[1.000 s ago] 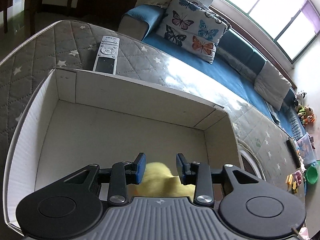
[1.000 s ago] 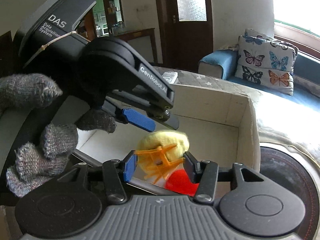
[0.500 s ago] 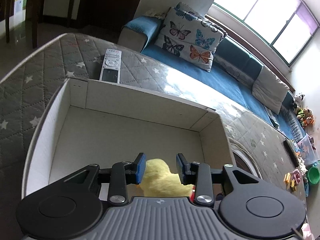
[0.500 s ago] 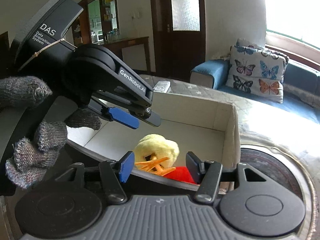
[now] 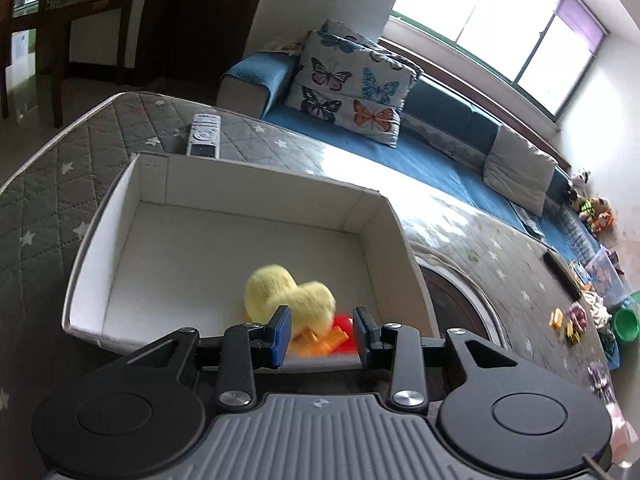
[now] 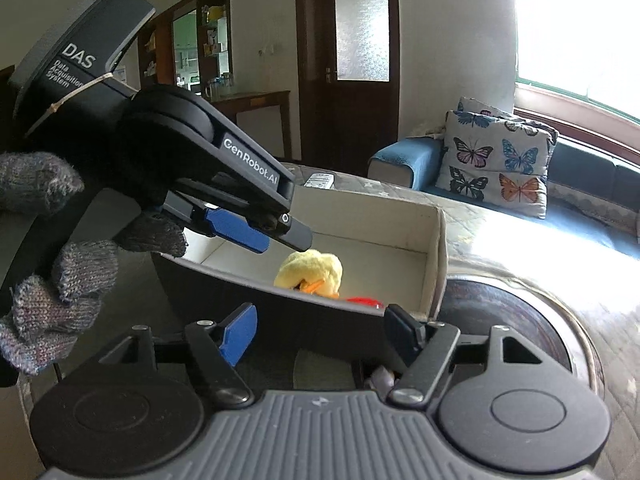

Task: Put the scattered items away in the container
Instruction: 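Move the right tool back toward the orange rubber duck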

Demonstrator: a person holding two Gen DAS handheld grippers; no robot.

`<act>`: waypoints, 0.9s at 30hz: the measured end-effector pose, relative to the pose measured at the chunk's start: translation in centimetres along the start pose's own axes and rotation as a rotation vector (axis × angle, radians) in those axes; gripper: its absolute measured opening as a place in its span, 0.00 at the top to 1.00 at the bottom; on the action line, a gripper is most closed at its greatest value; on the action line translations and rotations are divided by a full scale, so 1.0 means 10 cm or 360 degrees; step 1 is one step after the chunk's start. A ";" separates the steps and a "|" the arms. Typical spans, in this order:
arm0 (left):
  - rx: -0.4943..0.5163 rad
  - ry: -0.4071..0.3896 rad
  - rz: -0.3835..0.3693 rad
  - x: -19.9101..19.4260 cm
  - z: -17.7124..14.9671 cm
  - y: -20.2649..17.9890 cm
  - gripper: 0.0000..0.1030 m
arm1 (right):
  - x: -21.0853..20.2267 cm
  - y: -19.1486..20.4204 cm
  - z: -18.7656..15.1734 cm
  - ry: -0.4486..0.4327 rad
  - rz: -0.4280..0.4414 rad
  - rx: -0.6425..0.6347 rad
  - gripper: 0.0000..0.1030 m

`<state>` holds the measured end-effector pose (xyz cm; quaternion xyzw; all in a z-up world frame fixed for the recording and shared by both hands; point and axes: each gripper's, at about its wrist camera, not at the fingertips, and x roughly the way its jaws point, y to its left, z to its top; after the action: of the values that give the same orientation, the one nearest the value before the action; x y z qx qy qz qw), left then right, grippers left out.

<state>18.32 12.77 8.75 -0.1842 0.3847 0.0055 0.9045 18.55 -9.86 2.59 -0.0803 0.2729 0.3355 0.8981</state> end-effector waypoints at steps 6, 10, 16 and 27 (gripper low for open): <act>0.0045 0.0015 -0.0017 -0.07 -0.20 -0.13 0.65 | -0.20 0.00 -0.16 0.0000 -0.0040 0.0027 0.29; 0.0079 0.0026 -0.0023 -0.10 -0.31 -0.20 0.65 | -0.32 -0.02 -0.26 0.0005 -0.0069 0.0049 0.28; 0.0111 0.0056 -0.0040 -0.11 -0.47 -0.33 0.64 | -0.45 -0.08 -0.39 0.0008 -0.0104 0.0098 0.20; 0.0185 0.0121 -0.0068 -0.05 -0.74 -0.57 0.65 | -0.67 -0.22 -0.71 0.0055 -0.0188 0.0193 0.18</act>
<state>13.73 5.03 6.26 -0.1396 0.4144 -0.0431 0.8983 12.73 -17.62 0.19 -0.0476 0.3029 0.2633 0.9147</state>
